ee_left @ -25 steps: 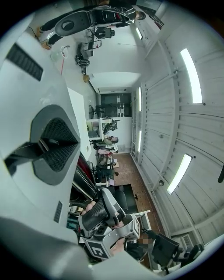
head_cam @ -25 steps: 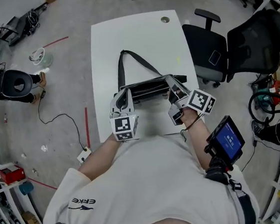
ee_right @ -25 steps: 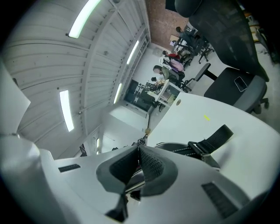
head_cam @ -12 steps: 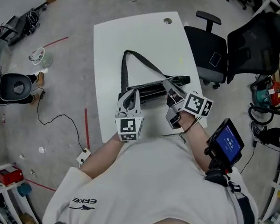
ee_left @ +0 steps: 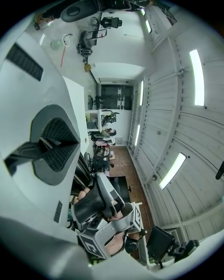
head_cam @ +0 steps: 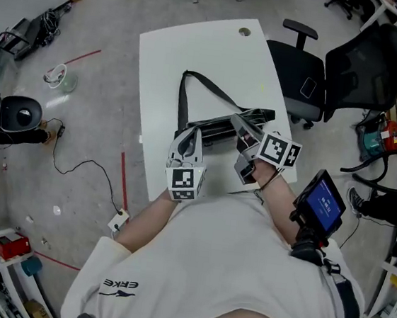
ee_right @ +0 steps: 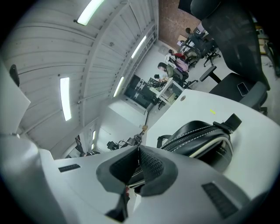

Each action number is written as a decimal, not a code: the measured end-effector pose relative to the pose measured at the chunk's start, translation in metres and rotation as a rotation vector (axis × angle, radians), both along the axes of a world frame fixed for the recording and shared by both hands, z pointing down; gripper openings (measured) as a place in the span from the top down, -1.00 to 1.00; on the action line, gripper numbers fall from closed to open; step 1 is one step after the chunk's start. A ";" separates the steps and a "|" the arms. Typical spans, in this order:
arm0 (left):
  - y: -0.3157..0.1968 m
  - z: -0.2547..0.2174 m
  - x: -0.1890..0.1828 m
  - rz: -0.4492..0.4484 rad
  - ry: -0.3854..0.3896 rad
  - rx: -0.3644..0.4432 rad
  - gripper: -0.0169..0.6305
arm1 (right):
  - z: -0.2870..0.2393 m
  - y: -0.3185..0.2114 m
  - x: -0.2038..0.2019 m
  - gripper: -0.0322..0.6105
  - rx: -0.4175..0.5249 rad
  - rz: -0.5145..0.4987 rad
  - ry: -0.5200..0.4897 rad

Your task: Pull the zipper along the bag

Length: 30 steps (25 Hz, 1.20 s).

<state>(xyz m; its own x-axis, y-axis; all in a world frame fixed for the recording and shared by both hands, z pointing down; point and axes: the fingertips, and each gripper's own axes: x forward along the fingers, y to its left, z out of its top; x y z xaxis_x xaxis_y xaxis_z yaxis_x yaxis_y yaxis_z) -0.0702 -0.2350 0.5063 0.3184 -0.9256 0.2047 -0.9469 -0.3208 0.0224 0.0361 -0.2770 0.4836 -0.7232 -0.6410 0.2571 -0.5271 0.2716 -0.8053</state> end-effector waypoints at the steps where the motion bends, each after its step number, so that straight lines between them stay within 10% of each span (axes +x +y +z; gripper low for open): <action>1: 0.002 0.003 -0.005 -0.010 -0.004 -0.006 0.94 | 0.001 -0.001 0.001 0.87 -0.002 0.006 0.001; 30: 0.017 0.041 -0.028 0.091 -0.058 -0.074 0.94 | 0.008 0.010 -0.050 0.87 0.024 -0.049 0.140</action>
<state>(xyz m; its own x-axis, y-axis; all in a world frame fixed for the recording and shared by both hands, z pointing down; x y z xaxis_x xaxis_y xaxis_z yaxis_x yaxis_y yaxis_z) -0.0983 -0.2177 0.5468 0.3861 -0.8749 0.2922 -0.9143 -0.4051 -0.0049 -0.0141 -0.2675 0.4911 -0.7122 -0.6127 0.3426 -0.6191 0.3182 -0.7179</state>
